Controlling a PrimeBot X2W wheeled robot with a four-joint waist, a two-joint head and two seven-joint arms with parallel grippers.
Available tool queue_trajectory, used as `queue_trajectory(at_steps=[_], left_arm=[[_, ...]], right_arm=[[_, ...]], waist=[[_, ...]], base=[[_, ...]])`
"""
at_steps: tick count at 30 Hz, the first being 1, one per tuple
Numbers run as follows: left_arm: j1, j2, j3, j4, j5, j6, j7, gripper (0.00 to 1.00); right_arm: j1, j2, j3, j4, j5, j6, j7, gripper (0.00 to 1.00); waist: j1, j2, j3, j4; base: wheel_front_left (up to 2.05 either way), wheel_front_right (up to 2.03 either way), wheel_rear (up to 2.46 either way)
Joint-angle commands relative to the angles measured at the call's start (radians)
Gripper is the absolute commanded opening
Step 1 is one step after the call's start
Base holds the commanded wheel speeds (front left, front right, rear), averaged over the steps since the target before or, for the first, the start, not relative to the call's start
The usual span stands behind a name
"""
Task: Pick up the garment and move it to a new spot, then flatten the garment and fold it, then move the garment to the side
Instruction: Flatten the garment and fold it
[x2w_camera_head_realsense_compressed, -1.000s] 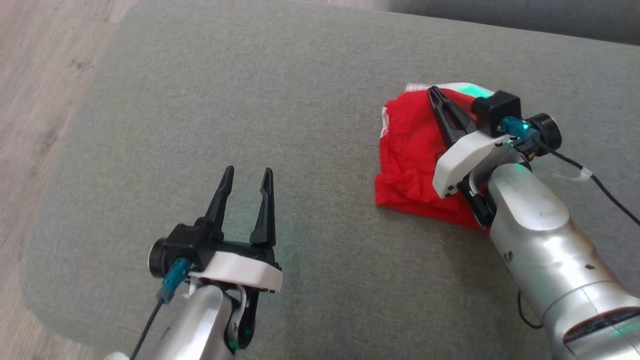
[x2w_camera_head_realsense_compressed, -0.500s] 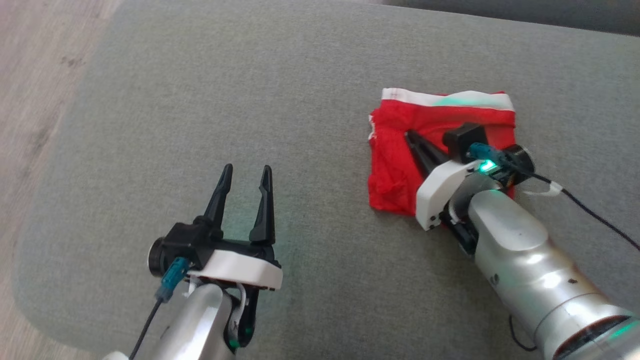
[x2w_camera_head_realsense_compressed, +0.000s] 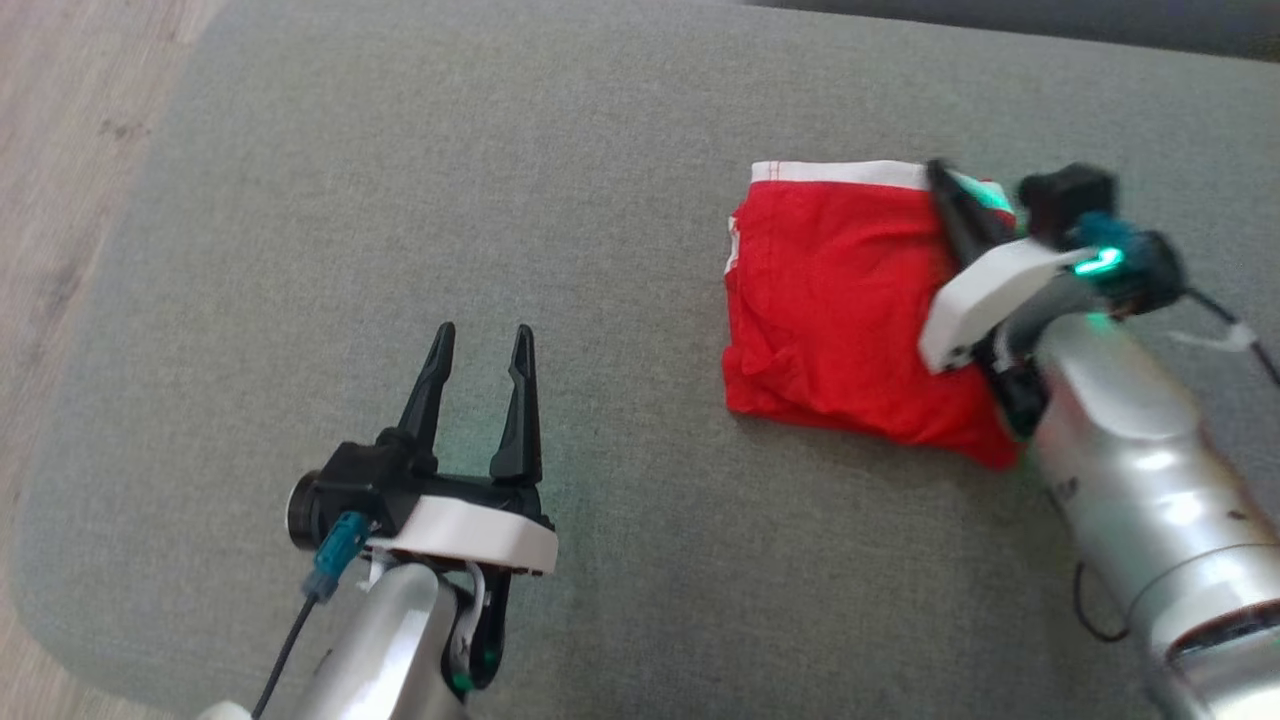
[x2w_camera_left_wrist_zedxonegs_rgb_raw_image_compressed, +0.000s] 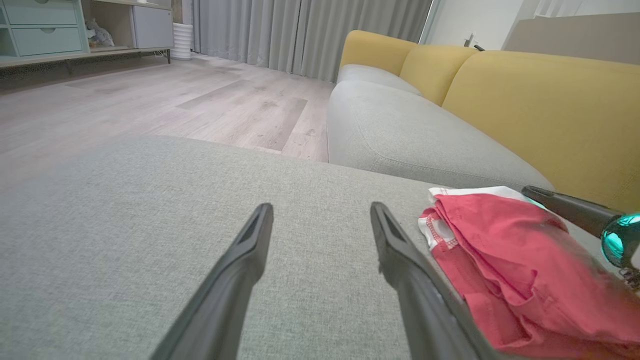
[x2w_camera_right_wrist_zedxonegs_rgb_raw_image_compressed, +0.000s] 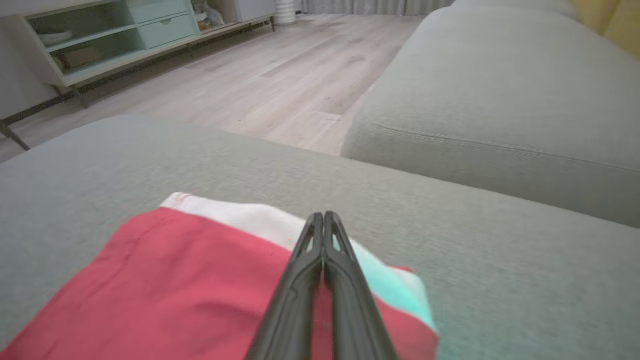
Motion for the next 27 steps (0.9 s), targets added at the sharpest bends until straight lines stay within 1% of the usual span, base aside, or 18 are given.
queue_trajectory(at_steps=[1, 5, 7, 9, 12, 13, 17, 21, 23, 27], left_arm=[[-0.036, 0.007, 0.028, -0.032, 0.007, -0.003, -0.005, 1.0], [-0.039, 0.007, 0.026, -0.03, 0.007, -0.003, -0.005, 1.0], [-0.039, 0.007, 0.03, -0.03, 0.008, -0.002, -0.005, 1.0], [-0.038, 0.007, 0.037, -0.027, 0.012, -0.001, -0.005, 1.0], [-0.034, 0.007, 0.046, -0.025, 0.017, -0.001, -0.005, 1.0], [-0.034, 0.007, 0.046, -0.025, 0.017, -0.001, -0.005, 1.0], [-0.025, 0.007, 0.067, -0.029, 0.025, -0.006, -0.005, 1.0], [-0.01, 0.007, 0.089, -0.032, 0.037, -0.014, -0.005, 1.0], [-0.001, 0.007, 0.1, -0.036, 0.041, -0.018, -0.005, 1.0], [0.024, 0.007, 0.121, -0.043, 0.051, -0.027, -0.005, 1.0]], right_arm=[[-0.014, 0.009, -0.025, -0.009, -0.025, -0.001, -0.013, 0.0], [-0.007, 0.015, -0.055, 0.069, -0.076, -0.001, -0.013, 0.0], [-0.01, 0.025, -0.062, 0.087, -0.085, -0.001, -0.013, 0.0], [-0.008, 0.032, -0.079, 0.072, -0.086, -0.001, -0.013, 0.0], [0.012, 0.042, -0.103, 0.007, -0.094, -0.001, -0.013, 0.0], [0.012, 0.042, -0.103, 0.007, -0.094, -0.001, -0.013, 0.0], [0.075, 0.047, -0.173, -0.148, -0.102, -0.001, -0.013, 0.0], [0.187, 0.052, -0.257, -0.328, -0.127, -0.001, -0.013, 0.0], [0.252, 0.052, -0.28, -0.407, -0.154, -0.001, -0.013, 0.0], [0.384, 0.06, -0.318, -0.541, -0.17, -0.001, -0.013, 0.0]], waist=[[0.0, 0.0, 0.009, 0.006], [0.0, 0.0, 0.018, 0.014], [0.0, 0.0, 0.018, 0.011], [0.0, 0.0, 0.014, 0.002], [0.0, 0.0, -0.005, -0.019], [0.0, 0.0, -0.005, -0.019], [0.0, 0.0, -0.037, -0.056], [0.0, 0.0, -0.077, -0.103], [0.0, 0.0, -0.099, -0.127], [0.0, 0.0, -0.142, -0.169]], base=[[0.0, 0.0, 0.0], [0.0, 0.0, 0.0], [0.0, 0.0, 0.0], [0.0, 0.0, 0.0], [0.0, 0.0, 0.0], [0.0, 0.0, 0.0], [0.0, 0.0, 0.0], [0.0, 0.0, 0.0], [0.0, 0.0, 0.0], [0.0, 0.0, 0.0]])
